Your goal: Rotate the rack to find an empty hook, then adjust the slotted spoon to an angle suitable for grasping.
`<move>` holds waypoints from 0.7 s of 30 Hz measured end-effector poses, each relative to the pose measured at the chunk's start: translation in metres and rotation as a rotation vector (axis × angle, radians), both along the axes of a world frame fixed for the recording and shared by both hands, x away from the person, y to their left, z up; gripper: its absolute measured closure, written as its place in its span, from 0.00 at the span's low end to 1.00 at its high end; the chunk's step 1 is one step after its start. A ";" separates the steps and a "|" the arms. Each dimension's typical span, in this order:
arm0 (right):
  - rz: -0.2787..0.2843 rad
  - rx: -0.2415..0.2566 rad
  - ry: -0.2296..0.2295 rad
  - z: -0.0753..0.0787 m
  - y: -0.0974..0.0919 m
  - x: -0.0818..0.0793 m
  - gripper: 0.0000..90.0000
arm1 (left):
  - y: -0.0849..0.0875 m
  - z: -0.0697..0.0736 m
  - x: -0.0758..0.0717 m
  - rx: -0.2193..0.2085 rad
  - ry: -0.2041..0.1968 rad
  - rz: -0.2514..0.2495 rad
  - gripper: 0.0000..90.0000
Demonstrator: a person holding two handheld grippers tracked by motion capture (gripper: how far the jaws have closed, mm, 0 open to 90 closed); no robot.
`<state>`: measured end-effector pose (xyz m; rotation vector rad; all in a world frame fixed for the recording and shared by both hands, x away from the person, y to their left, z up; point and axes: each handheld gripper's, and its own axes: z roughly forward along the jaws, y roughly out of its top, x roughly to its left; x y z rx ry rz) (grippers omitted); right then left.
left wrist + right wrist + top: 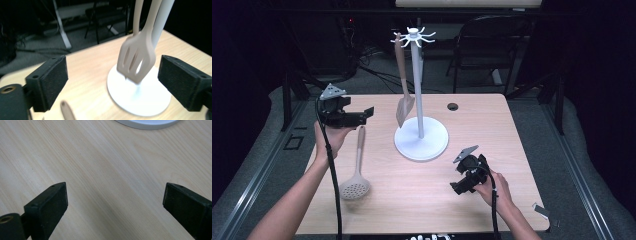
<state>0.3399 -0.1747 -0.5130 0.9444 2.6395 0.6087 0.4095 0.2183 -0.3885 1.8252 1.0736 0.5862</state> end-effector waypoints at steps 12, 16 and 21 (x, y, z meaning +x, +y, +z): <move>-0.005 -0.006 0.013 -0.002 0.000 0.000 0.06 | 0.016 -0.048 -0.007 0.014 0.126 0.094 0.00; 0.003 -0.015 0.009 -0.002 0.002 -0.001 0.06 | 0.020 -0.065 -0.006 0.035 0.177 0.109 0.00; 0.003 -0.028 0.020 -0.004 0.003 -0.001 0.07 | 0.020 -0.079 -0.004 0.061 0.221 0.117 0.02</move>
